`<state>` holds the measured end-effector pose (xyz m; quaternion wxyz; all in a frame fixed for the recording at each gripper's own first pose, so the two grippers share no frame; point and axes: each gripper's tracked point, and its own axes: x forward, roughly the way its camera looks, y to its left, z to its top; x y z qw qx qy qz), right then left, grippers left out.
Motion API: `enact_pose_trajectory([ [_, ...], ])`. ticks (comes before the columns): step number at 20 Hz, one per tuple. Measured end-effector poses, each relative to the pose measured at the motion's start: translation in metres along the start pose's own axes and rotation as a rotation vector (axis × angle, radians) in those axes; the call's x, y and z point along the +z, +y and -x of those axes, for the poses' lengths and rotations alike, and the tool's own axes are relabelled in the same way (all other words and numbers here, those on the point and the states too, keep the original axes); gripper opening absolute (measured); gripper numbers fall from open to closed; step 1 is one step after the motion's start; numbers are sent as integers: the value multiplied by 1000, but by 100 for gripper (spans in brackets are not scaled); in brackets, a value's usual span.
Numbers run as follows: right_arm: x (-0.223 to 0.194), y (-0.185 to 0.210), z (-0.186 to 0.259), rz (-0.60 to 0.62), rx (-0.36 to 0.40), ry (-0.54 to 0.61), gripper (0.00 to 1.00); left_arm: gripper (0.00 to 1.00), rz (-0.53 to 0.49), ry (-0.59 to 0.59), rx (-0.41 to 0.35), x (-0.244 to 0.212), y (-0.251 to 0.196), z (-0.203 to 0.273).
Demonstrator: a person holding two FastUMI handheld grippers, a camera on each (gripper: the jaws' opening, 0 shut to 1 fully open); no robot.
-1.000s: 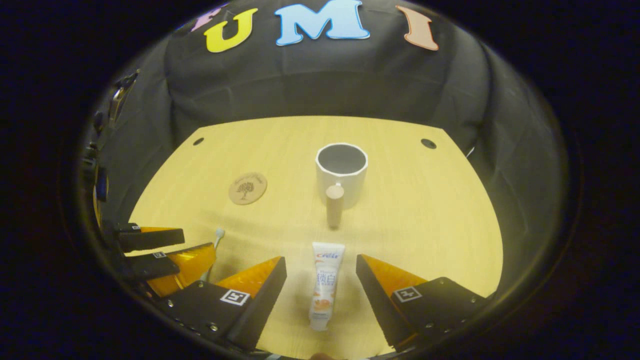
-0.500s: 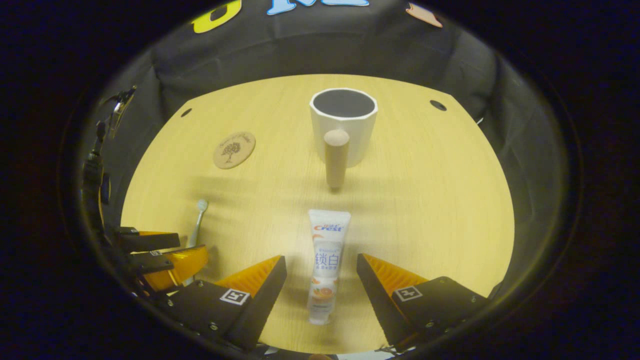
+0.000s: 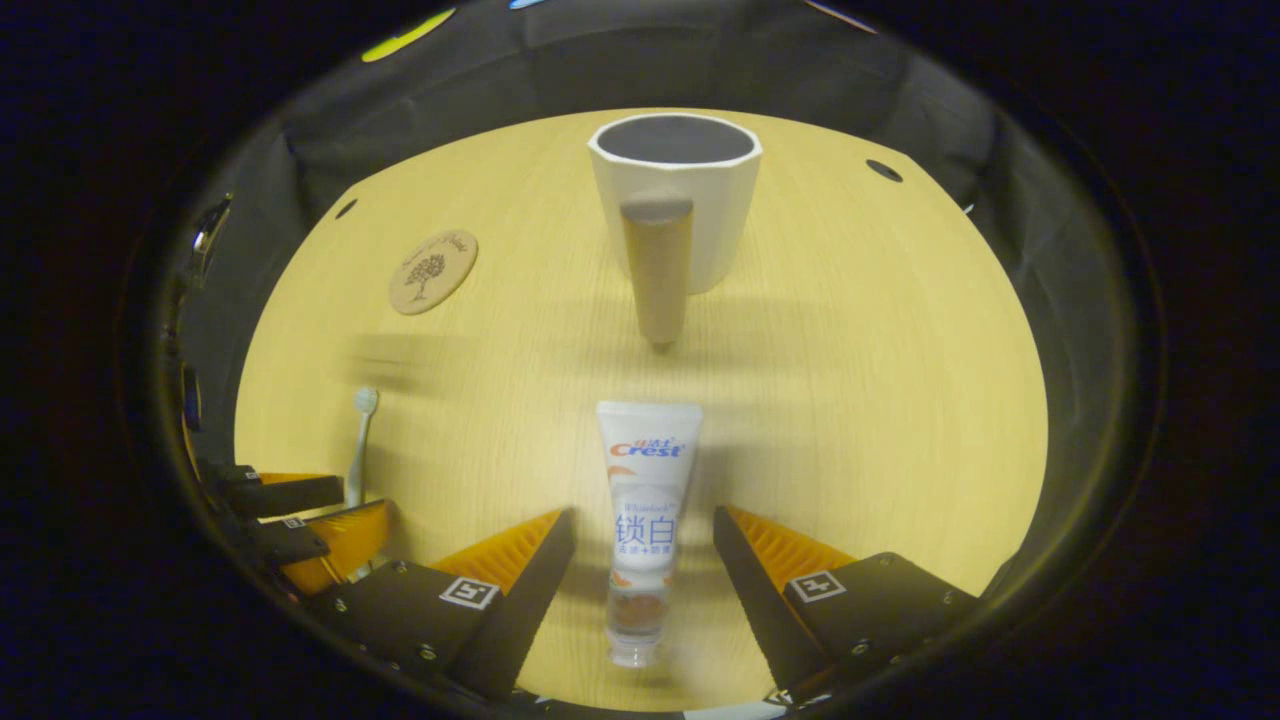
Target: Put the toothbrush and toothpaste on the desktop into the cup, then pick up the cup and place it on the coaster on the desktop.
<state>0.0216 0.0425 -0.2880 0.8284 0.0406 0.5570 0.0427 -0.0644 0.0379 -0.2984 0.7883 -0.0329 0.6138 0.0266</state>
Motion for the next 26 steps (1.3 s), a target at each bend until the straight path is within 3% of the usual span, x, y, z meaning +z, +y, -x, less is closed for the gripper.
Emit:
enact_pose_trajectory([
  [5, -1, -4, 0, 9, -14, 20, 88, 60, -11, -11, 0, 0, -3, 0],
  [6, -4, -5, 0, 12, -17, 28, 76, 60, -17, -15, -1, 0, -3, 0],
  [8, -5, -7, 0, 15, -27, 32, 75, 60, -20, -20, -3, -1, -2, -1],
  [10, -7, -9, 1, 16, -31, 41, 66, 30, 4, -18, 0, 0, -2, 0],
  [11, -8, -12, -4, 2, -47, 42, 66, 30, 4, -16, 6, 0, 0, 0],
  [12, -8, -11, 1, -21, -37, 45, 45, 27, 15, -17, 5, -2, 1, 2],
  [13, -7, -11, 2, -35, -30, 45, 43, 20, 12, -26, -2, -1, 2, 4],
  [14, -8, -12, 3, -51, -17, 48, 33, 20, 9, -24, -6, -2, 3, 5],
  [15, -6, -12, 3, -58, -6, 38, 33, 19, 10, -31, -9, -6, 5, 5],
  [16, -7, -11, 2, -71, 12, 38, 26, 15, 1, -34, -18, -2, 3, 5],
  [18, -5, -11, 3, -77, 41, 13, 25, 15, -2, -50, -27, -3, 6, 6],
  [19, -6, -9, 2, -87, 56, 7, 21, 10, 4, -50, -30, 0, 5, 8],
  [26, 3, -7, 12, -50, 106, -111, 21, 11, 39, -138, -88, 6, 9, 13],
])
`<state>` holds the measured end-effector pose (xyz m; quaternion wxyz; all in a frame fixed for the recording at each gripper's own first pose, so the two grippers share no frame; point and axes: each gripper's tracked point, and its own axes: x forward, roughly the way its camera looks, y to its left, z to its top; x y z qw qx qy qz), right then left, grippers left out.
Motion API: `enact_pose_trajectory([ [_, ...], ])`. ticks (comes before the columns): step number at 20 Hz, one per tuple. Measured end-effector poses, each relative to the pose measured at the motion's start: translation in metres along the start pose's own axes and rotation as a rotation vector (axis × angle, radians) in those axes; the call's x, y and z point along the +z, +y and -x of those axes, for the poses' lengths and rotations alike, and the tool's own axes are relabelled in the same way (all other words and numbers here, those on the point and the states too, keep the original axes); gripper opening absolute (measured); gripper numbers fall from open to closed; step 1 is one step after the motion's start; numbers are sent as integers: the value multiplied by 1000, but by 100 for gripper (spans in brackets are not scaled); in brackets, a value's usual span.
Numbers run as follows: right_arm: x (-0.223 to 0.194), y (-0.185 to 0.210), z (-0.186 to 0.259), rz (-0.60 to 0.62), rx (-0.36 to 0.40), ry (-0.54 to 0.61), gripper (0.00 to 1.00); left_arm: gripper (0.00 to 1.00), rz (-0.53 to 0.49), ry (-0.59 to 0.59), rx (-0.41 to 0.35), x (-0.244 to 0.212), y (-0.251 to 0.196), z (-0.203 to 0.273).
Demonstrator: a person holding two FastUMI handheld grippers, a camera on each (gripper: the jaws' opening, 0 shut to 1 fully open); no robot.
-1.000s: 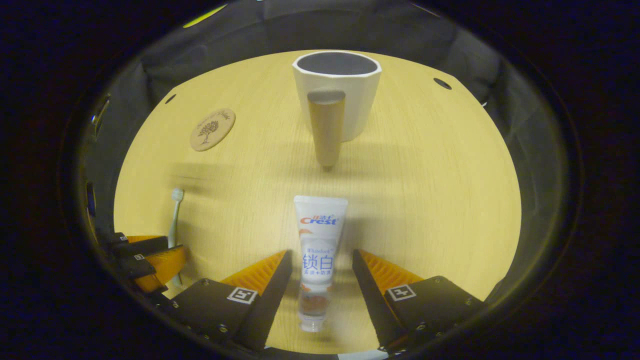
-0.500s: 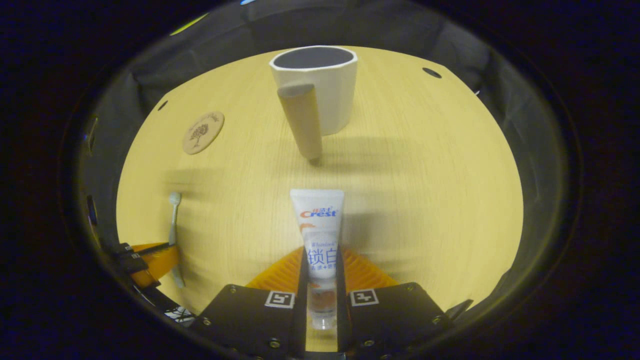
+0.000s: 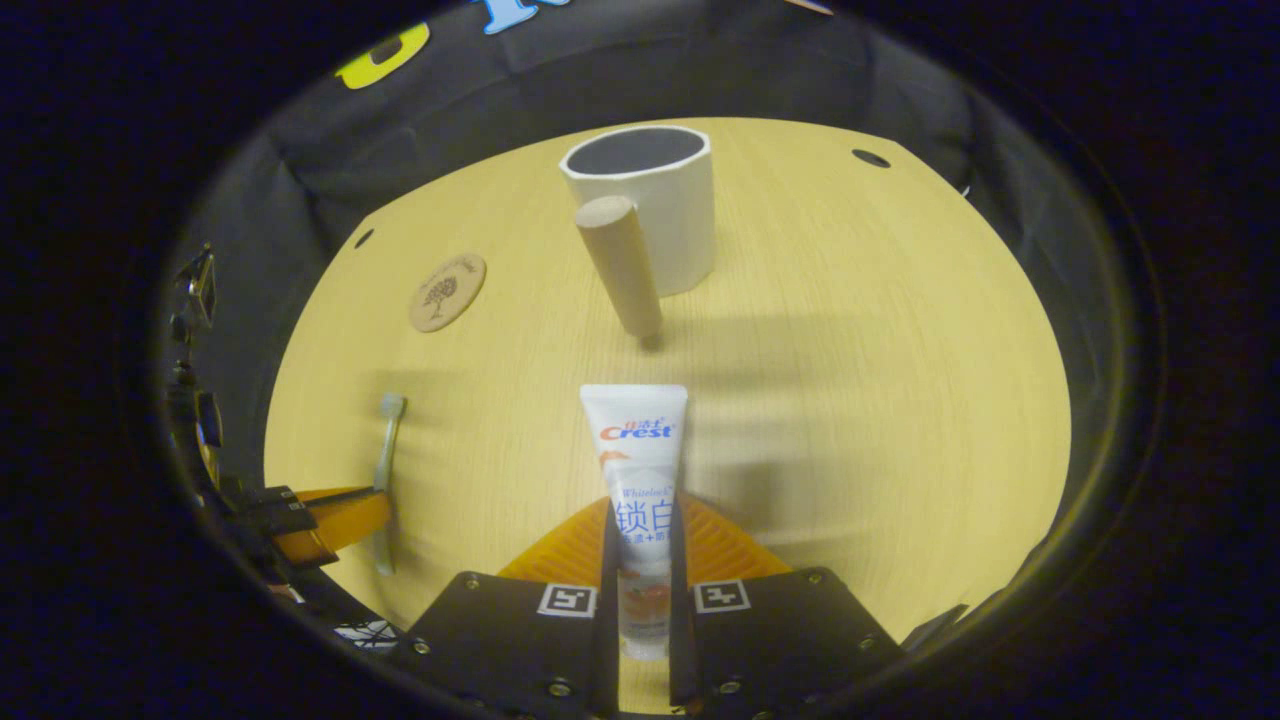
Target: Put the toothbrush and toothpaste on the desktop into the cup, then pick up the cup and place it on the coaster on the desktop.
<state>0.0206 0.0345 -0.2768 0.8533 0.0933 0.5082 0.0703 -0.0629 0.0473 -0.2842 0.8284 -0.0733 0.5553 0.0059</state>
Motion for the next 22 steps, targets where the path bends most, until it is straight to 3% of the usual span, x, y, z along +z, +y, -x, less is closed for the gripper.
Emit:
enact_pose_trajectory([
  [9, 12, 0, 9, 42, 31, -115, 21, 8, 8, -141, -59, 17, -8, 17],
  [14, 28, 9, 25, 34, 105, -292, 21, 8, 1, -326, -128, 36, -22, 44],
  [22, 54, 26, 65, 59, 146, -518, 21, 8, 43, -529, -187, 70, -26, 62],
])
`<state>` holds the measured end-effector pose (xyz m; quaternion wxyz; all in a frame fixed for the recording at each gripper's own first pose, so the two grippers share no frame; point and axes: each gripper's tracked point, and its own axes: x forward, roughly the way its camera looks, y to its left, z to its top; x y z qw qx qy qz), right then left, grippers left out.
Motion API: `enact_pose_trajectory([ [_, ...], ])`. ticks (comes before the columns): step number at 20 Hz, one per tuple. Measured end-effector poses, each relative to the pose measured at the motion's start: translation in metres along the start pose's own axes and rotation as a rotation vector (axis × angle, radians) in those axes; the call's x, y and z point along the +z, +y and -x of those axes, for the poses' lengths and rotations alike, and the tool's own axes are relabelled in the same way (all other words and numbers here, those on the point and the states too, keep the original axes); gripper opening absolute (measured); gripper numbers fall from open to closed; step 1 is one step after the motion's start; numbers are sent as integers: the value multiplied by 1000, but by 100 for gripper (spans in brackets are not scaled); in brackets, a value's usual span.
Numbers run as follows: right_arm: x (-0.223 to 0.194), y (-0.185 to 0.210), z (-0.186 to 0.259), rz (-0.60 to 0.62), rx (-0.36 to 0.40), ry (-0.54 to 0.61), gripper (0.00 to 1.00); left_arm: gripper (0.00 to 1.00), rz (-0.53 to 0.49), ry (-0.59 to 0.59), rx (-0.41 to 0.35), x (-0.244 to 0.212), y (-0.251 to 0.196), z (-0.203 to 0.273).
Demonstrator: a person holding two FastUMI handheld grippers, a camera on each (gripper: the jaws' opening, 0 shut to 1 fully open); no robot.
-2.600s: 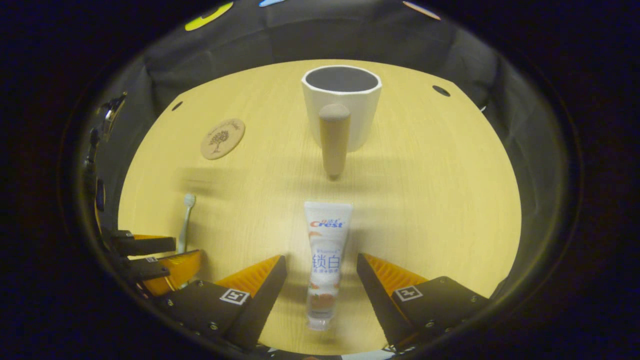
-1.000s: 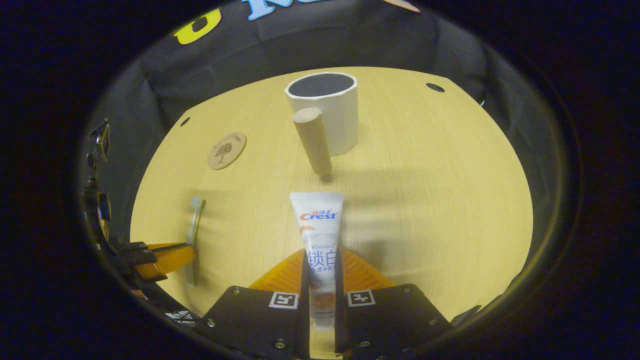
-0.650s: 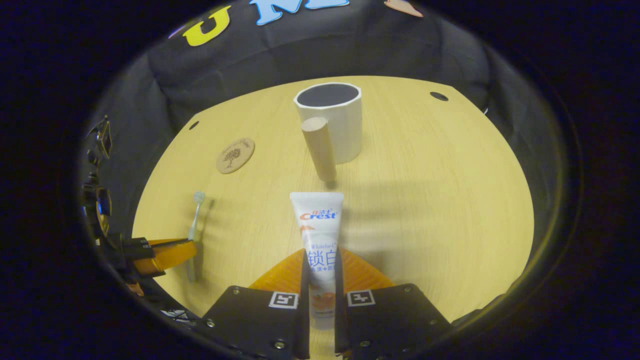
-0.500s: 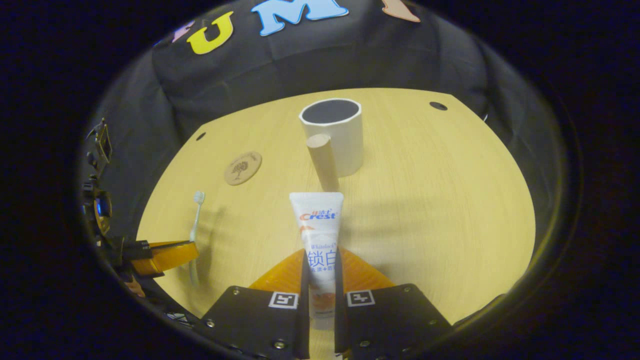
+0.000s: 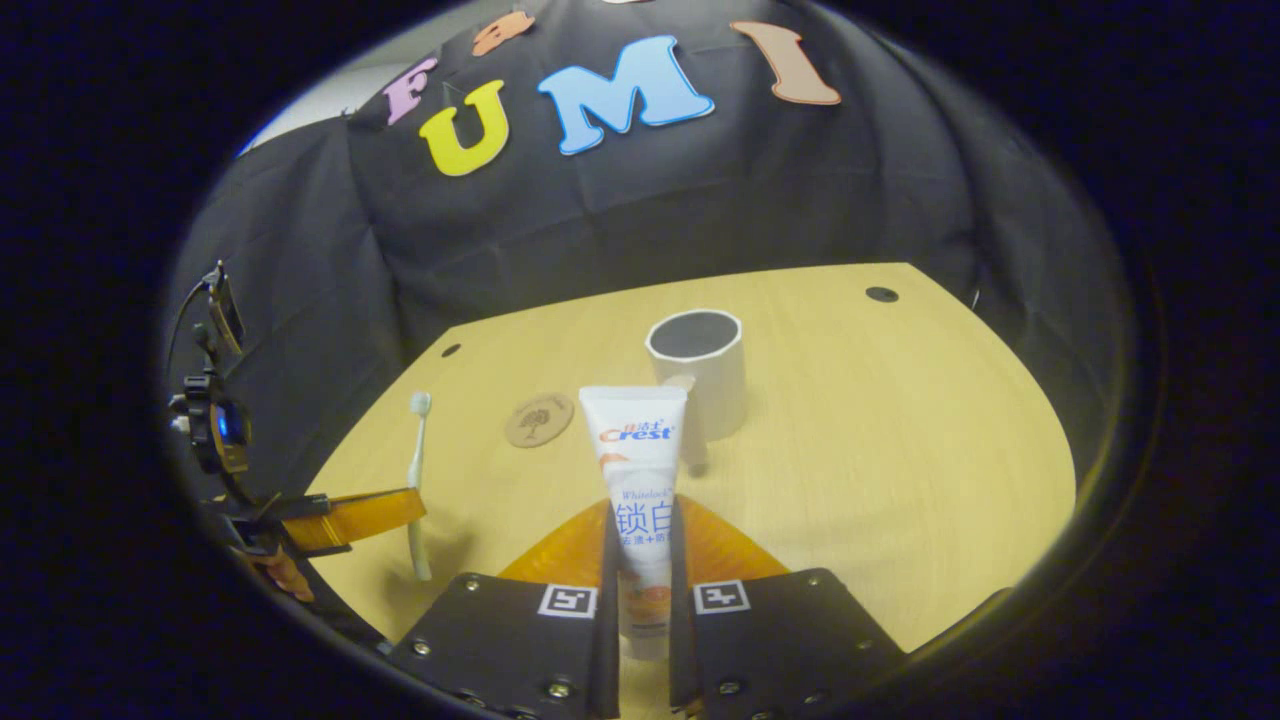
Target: Put the toothbrush and toothpaste on the desktop into the cup, then pick up the cup and place it on the coaster on the desktop.
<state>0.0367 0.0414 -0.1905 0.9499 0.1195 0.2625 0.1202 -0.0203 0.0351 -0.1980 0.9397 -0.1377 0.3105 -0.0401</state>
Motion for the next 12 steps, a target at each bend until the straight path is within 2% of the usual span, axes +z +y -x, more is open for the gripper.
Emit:
enact_pose_trajectory([
  [6, 29, 23, 0, 11, 18, -111, 20, 8, -47, -140, -49, 41, -12, -10],
  [12, 82, 30, -5, 42, -14, -307, 20, 8, -83, -305, -141, 84, -42, -25],
])
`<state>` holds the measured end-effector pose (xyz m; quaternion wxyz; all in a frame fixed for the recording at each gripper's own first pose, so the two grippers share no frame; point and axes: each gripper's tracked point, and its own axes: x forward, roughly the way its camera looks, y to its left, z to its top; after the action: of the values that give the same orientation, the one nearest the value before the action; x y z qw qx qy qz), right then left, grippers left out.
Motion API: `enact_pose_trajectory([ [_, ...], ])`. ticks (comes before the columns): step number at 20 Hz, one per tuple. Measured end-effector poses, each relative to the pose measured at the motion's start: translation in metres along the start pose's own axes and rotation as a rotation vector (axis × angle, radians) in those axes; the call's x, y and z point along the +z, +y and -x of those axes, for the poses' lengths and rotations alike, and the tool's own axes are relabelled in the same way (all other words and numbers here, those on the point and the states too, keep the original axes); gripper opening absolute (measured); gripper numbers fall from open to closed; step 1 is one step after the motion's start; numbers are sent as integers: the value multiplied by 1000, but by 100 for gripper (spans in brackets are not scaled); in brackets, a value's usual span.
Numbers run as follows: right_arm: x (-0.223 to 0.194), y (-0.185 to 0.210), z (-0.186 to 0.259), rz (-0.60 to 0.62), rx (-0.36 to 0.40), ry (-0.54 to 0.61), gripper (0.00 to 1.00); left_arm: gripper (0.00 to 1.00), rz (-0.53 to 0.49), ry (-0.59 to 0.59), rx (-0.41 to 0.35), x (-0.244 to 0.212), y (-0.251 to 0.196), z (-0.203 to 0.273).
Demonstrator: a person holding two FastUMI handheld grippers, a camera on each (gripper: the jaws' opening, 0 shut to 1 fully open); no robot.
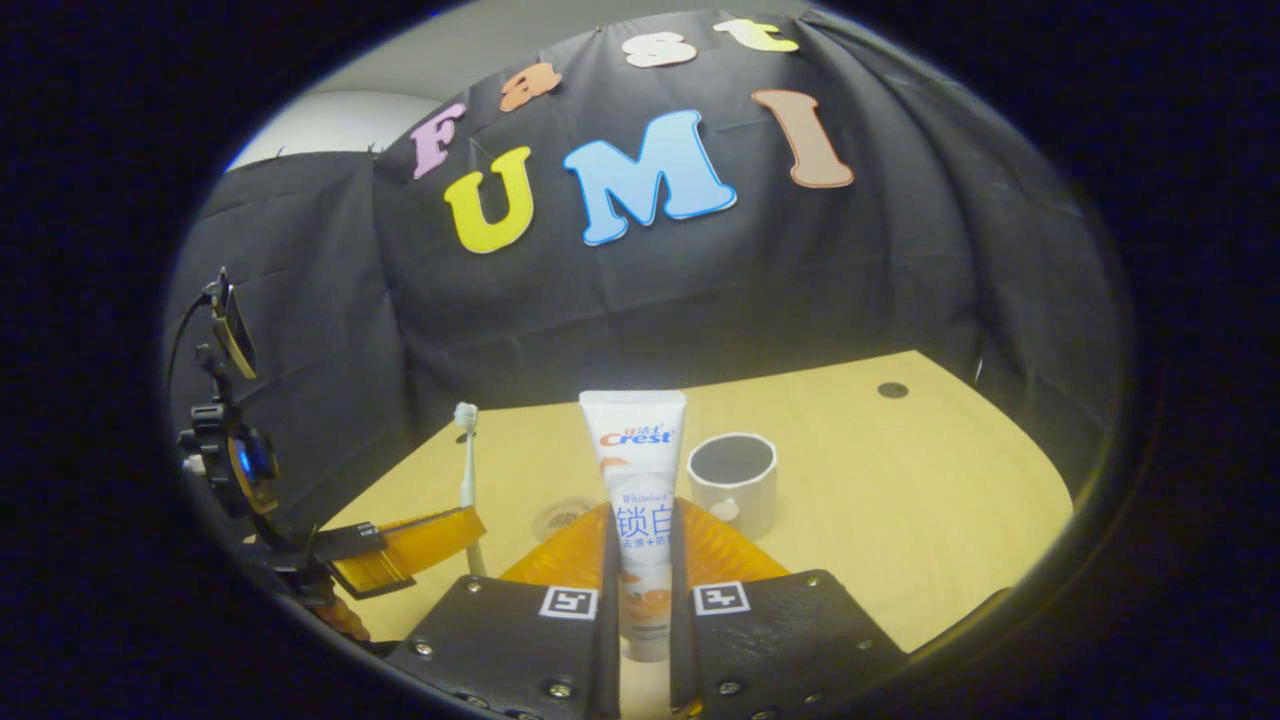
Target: Put the toothbrush and toothpaste on the desktop into the cup, then pick up the cup and place it on the coaster on the desktop.
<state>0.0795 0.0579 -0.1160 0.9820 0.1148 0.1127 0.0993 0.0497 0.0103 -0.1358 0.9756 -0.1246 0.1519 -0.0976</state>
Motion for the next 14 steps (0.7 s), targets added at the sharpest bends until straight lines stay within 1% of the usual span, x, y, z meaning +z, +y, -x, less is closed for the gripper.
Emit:
enact_pose_trajectory([
  [2, 15, 1, -7, -6, -8, -67, 20, 8, 13, -45, -26, 10, -5, -10],
  [5, 39, -9, -17, -8, -30, -172, 20, 8, -20, -98, -56, 22, -9, -25],
  [8, 60, -18, -25, -14, -44, -242, 20, 7, -44, -132, -90, 34, -19, -34],
  [11, 85, -25, -35, -45, -48, -330, 20, 7, -81, -200, -122, 53, -31, -40],
  [14, 101, -34, -41, -39, -75, -404, 20, 7, -94, -218, -145, 62, -41, -49],
])
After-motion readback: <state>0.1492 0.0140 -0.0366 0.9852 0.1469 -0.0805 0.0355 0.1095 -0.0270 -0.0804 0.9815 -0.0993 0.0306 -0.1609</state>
